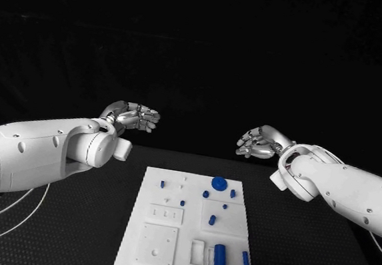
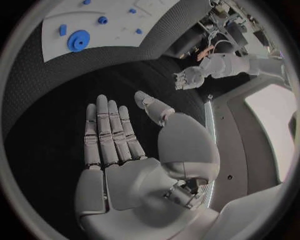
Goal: Assemble the parts on the task board
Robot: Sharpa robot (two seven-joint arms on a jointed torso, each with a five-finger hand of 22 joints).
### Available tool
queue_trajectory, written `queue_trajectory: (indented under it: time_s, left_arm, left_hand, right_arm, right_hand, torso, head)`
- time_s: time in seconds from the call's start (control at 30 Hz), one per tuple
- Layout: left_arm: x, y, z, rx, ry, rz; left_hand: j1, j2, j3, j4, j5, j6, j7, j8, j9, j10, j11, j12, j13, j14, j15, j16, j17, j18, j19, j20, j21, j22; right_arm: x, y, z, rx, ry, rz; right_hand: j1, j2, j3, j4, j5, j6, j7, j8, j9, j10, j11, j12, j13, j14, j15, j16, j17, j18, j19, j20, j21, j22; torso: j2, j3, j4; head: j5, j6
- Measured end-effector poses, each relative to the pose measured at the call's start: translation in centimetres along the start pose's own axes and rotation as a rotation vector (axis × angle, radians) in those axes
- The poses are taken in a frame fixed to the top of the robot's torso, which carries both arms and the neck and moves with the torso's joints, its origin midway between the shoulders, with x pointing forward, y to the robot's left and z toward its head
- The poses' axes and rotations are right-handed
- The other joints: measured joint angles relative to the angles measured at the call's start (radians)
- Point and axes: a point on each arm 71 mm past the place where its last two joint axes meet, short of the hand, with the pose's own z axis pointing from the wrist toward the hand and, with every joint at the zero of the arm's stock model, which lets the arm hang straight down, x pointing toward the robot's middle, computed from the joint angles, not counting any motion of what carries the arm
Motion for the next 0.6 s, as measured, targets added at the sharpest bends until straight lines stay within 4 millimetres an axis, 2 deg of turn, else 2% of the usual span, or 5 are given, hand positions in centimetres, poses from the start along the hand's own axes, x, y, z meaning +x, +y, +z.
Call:
queue_trajectory:
  time_s: [0.07, 0.37, 0.4, 0.5, 0.6]
  left_arm:
    - [0.2, 0.0, -0.3, 0.003, 0.015, 0.0]
    - [1.7, -0.4, -2.1, 0.019, 0.094, -0.015]
    - [1.8, -0.4, -2.3, 0.02, 0.1, -0.016]
    - [2.2, -0.5, -2.8, 0.023, 0.117, -0.021]
    - [2.5, -0.6, -3.3, 0.027, 0.13, -0.025]
  left_hand:
    - [-0.001, 0.001, 0.003, -0.011, 0.0, 0.0, 0.0, -0.006, -0.003, 0.007, 0.0, -0.006, 0.0, 0.017, -0.005, 0.003, 0.01, -0.001, 0.007, -0.007, 0.017, 0.0]
    - [-0.021, -0.01, 0.007, -0.021, 0.0, 0.004, 0.003, -0.025, -0.012, 0.008, 0.006, -0.035, -0.008, 0.028, -0.008, 0.008, 0.03, -0.002, 0.014, -0.007, 0.047, 0.0]
    - [-0.021, -0.01, 0.007, -0.021, 0.0, 0.004, 0.003, -0.026, -0.012, 0.004, 0.009, -0.037, -0.008, 0.032, -0.008, 0.008, 0.032, -0.002, 0.014, -0.007, 0.05, 0.0]
    - [-0.025, -0.014, 0.007, -0.021, 0.0, 0.001, 0.007, -0.027, -0.013, 0.004, 0.009, -0.04, -0.01, 0.033, -0.009, 0.008, 0.034, -0.001, 0.014, -0.007, 0.051, 0.0]
    - [-0.025, -0.014, 0.01, -0.024, 0.0, -0.007, 0.006, -0.033, -0.014, -0.003, 0.016, -0.049, -0.011, 0.037, -0.012, 0.008, 0.038, 0.002, 0.014, -0.007, 0.058, 0.0]
  right_arm:
    - [0.3, 0.3, 0.0, -0.023, 0.009, -0.062]
    - [2.3, 1.1, -0.3, -0.118, 0.055, -0.341]
    - [2.6, 1.2, -0.4, -0.127, 0.06, -0.364]
    - [3.4, 1.6, -0.5, -0.153, 0.075, -0.438]
    - [4.1, 1.8, -0.7, -0.172, 0.084, -0.501]
  right_hand:
    - [0.009, -0.002, 0.003, -0.002, 0.0, 0.023, -0.006, 0.0, 0.002, 0.025, -0.01, 0.002, 0.0, 0.057, -0.022, 0.026, 0.03, 0.016, 0.067, -0.018, 0.021, -0.003]
    - [0.037, -0.023, 0.012, -0.006, -0.008, 0.057, -0.016, -0.008, 0.005, 0.068, -0.04, -0.007, -0.006, 0.229, -0.075, 0.151, 0.148, 0.016, 0.288, -0.092, 0.111, 0.014]
    - [0.056, -0.042, 0.012, -0.006, -0.012, 0.062, -0.012, -0.025, 0.004, 0.073, -0.045, -0.028, -0.013, 0.321, -0.091, 0.265, 0.227, 0.013, 0.406, -0.138, 0.191, 0.017]
    - [0.068, -0.054, 0.008, -0.002, -0.012, 0.061, -0.012, -0.039, -0.002, 0.073, -0.044, -0.048, -0.02, 0.378, -0.093, 0.366, 0.287, 0.014, 0.494, -0.179, 0.26, 0.017]
    - [0.065, -0.066, 0.016, 0.006, -0.012, 0.061, -0.013, -0.056, -0.008, 0.064, -0.036, -0.073, -0.024, 0.347, -0.091, 0.505, 0.364, 0.007, 0.513, -0.199, 0.364, 0.017]
  torso:
    - [0.005, 0.0, 0.0032]
    - [0.03, -0.0007, 0.0178]
    - [0.034, -0.0012, 0.02]
    - [0.044, -0.0018, 0.0253]
    - [0.054, -0.0026, 0.0303]
  head:
    - [-0.002, 0.001]
    - [-0.012, 0.002]
    - [-0.014, 0.003]
    - [-0.018, 0.004]
    - [-0.019, 0.005]
